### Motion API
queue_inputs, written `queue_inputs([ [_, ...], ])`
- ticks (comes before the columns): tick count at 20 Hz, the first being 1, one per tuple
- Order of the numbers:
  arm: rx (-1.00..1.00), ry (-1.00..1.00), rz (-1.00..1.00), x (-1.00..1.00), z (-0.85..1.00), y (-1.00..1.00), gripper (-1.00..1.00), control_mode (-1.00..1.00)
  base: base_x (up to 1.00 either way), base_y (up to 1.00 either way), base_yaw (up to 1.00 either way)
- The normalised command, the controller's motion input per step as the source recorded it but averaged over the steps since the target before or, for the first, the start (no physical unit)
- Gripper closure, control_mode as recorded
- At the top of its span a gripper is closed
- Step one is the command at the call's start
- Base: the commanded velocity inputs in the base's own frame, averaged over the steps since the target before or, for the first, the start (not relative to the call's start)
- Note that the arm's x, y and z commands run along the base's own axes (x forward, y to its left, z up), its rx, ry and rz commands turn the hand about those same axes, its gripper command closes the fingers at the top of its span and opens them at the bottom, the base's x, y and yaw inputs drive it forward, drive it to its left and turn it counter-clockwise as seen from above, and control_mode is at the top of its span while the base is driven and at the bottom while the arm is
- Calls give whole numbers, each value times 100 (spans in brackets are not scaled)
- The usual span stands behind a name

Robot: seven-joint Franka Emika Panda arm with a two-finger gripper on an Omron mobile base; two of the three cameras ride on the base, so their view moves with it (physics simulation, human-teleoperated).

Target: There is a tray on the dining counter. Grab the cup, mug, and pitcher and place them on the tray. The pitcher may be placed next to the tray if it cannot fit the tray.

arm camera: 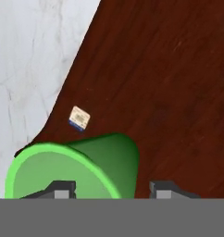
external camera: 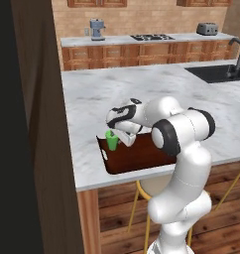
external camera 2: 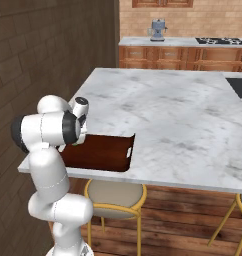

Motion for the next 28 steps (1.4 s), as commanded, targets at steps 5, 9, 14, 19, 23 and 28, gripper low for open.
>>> queue_inputs([
  [5, 0, 0, 0, 0, 19, -4, -100, -100, 0, 0, 0],
  [9, 0, 0, 0, -4, 42, -23, -100, -100, 0, 0, 0],
  [14, -1, 0, 0, -22, 52, -28, -100, -100, 0, 0, 0],
  [19, -12, 0, 0, -59, 33, -33, -100, -100, 0, 0, 0],
  [23, -18, 0, 3, -45, 34, -36, -100, -100, 0, 0, 0],
  [28, -22, 0, 8, -45, 31, -33, -100, -100, 0, 0, 0],
])
